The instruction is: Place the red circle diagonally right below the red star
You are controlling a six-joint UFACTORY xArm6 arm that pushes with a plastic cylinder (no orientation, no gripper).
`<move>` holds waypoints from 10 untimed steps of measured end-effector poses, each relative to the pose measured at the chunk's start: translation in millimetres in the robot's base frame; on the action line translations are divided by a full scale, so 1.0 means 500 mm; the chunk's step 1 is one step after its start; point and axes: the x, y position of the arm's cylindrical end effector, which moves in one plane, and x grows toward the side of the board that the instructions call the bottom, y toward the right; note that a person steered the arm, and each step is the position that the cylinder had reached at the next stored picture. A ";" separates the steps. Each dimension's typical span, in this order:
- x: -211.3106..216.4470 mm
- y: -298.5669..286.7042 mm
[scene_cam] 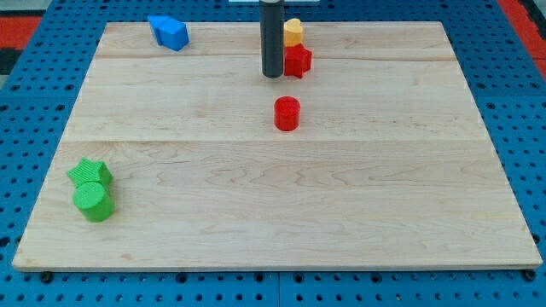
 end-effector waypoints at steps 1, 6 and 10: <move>-0.011 0.051; 0.234 0.008; 0.176 0.068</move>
